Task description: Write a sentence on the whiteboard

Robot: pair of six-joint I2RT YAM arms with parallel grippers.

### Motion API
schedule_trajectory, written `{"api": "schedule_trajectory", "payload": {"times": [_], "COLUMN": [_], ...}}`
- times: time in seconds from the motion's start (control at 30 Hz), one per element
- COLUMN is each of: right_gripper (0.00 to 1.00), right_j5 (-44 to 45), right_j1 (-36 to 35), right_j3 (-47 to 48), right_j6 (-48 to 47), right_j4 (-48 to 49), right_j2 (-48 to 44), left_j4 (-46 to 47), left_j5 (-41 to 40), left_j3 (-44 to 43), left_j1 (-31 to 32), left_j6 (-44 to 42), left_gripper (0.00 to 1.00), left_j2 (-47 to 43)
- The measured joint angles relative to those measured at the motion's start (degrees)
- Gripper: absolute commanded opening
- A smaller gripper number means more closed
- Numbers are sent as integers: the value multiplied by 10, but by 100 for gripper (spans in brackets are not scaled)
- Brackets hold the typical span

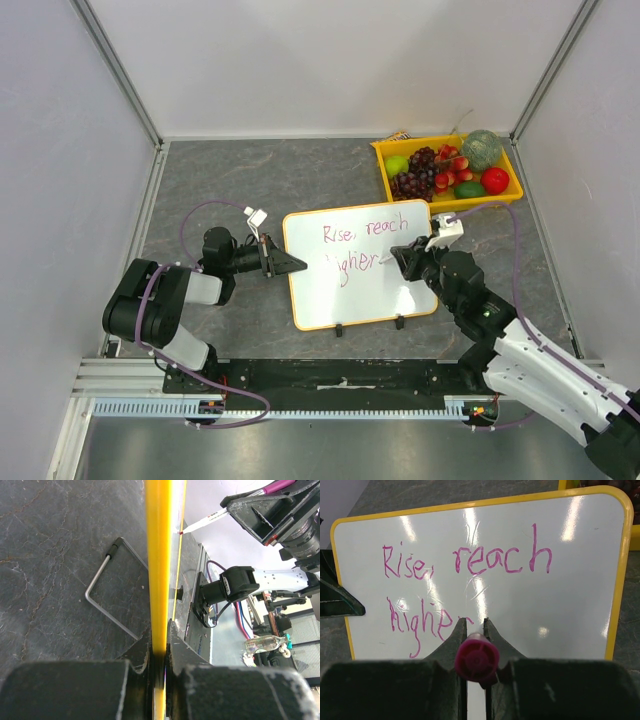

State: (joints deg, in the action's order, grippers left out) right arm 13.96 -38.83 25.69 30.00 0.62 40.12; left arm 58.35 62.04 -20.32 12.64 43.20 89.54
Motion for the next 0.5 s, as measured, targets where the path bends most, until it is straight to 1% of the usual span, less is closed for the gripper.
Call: {"api": "schedule_trajectory", "payload": {"times": [0.2, 0.23, 0.37, 0.5], "right_gripper": [0, 0, 0, 0], "right_j5": [0, -1, -2, -9], "right_j1": [0, 0, 1, 1], "right_j3": [0, 0, 5, 10], "right_j6": [0, 0, 0, 0], "right_j4": [-16, -20, -43, -67], "right_j2": [-11, -14, -22, -36], "left_j4": [0, 0, -4, -29], "left_j5": [0, 0, -1, -10], "left_j3": [0, 0, 0, 0], "left_j1": [0, 0, 0, 1], "left_j6": [0, 0, 0, -19], "left_gripper": [2, 4, 14, 30], "left_j2": [0, 0, -2, -12]}}
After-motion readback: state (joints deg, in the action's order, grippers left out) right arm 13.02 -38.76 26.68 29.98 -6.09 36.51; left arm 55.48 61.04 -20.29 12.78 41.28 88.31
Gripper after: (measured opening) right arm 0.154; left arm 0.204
